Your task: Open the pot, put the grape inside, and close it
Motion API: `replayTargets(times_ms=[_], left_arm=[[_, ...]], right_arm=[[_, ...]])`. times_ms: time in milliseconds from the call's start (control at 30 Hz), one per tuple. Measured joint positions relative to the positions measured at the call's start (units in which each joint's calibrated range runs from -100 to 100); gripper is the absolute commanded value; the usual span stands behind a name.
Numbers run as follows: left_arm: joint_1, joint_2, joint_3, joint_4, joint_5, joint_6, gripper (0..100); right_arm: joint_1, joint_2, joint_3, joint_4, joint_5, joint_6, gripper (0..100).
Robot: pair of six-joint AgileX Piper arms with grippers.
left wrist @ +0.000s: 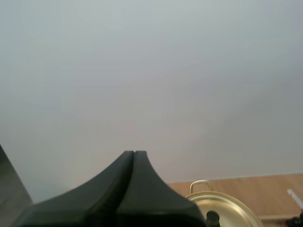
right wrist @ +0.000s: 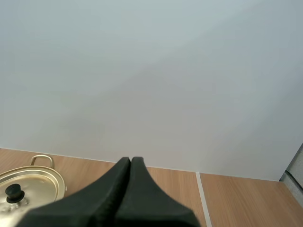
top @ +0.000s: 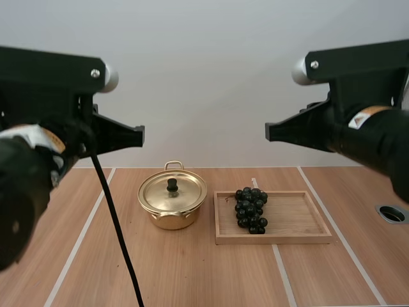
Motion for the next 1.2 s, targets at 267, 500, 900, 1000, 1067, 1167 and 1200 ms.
replayTargets(times_ms=[267,500,900,1000,1067,1167,1200], left_arm=[[0.00,12.7,-13.8,0.0,14.8,5.0,0],[0.00,14.4,-15.3,0.0,15.1,5.4,0],[0.00,14.4,-15.3,0.7,11.6,5.8,0],[0.00,14.4,-15.3,1.6,9.0,6.1,0],[0.00,14.4,-15.3,2.8,6.6,6.2,0],[0.00,14.4,-15.6,3.4,4.2,6.6,0],[0.00,14.5,-15.7,3.4,3.9,7.0,0]], right_arm=[[0.0,13.3,-14.2,0.8,12.7,0.0,0],[0.0,15.6,-15.1,2.1,14.4,0.0,0],[0.1,15.6,-15.5,2.9,14.2,-6.5,0],[0.1,15.6,-15.5,2.8,14.2,-9.2,0],[0.1,15.6,-15.5,2.2,14.2,-10.0,0],[0.1,15.6,-15.5,1.9,14.2,-10.5,0],[0.1,15.6,-15.5,1.8,14.2,-10.6,0]])
